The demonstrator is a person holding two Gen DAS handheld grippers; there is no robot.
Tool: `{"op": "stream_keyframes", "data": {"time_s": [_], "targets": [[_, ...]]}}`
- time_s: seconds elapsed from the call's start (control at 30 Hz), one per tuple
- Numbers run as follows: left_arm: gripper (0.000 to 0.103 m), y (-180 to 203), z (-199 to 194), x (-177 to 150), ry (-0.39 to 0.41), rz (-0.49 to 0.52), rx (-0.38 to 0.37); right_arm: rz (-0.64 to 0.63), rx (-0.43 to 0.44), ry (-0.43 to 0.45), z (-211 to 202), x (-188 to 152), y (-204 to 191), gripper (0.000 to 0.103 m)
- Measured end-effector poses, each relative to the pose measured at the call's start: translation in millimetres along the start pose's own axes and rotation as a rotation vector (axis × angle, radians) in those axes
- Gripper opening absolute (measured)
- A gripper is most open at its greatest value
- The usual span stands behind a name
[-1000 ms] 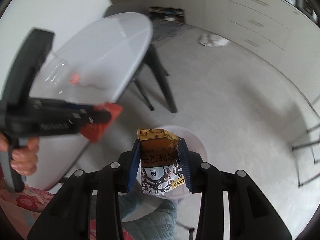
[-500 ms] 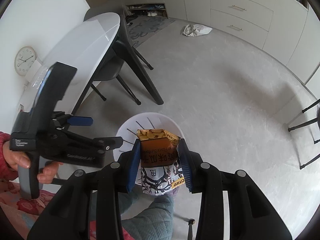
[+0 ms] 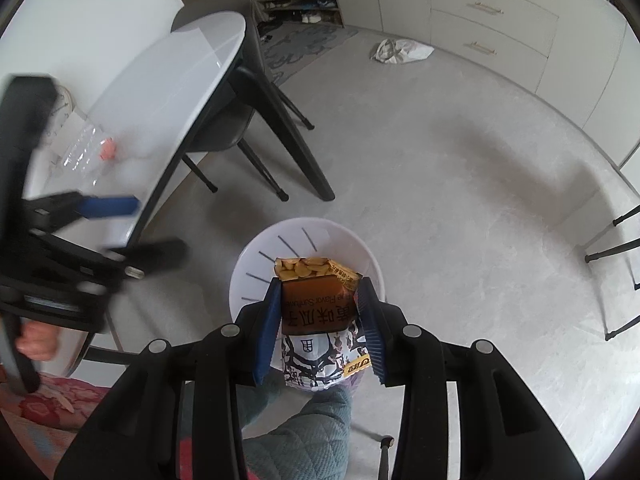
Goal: Collect trash
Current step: 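Drop the red wrapper and brown snack box into the wastebasket with both grippers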
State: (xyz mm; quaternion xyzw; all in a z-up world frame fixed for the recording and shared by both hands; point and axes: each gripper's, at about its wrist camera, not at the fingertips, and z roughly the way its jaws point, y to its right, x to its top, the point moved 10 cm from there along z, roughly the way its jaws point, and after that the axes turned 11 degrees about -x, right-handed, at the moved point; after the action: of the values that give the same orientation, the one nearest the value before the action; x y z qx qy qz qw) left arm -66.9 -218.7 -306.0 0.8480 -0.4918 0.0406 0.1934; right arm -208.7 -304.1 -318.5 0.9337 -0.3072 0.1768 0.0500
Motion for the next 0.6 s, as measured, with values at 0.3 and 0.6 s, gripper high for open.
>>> {"op": "stream_keyframes", "data": {"time_s": [0.3, 0.6], "targets": [[0.095, -34.0, -47.9, -7.4, 0.075, -0.040, 0.057, -0.067, -0.025, -0.112, 58.2, -18.6, -45.2, 0.096], [0.095, -54.4, -61.5, -14.8, 0.092, -0.086, 0.071, -0.102, -0.054, -0.110, 52.2, -14.0, -57.3, 0.099]]}}
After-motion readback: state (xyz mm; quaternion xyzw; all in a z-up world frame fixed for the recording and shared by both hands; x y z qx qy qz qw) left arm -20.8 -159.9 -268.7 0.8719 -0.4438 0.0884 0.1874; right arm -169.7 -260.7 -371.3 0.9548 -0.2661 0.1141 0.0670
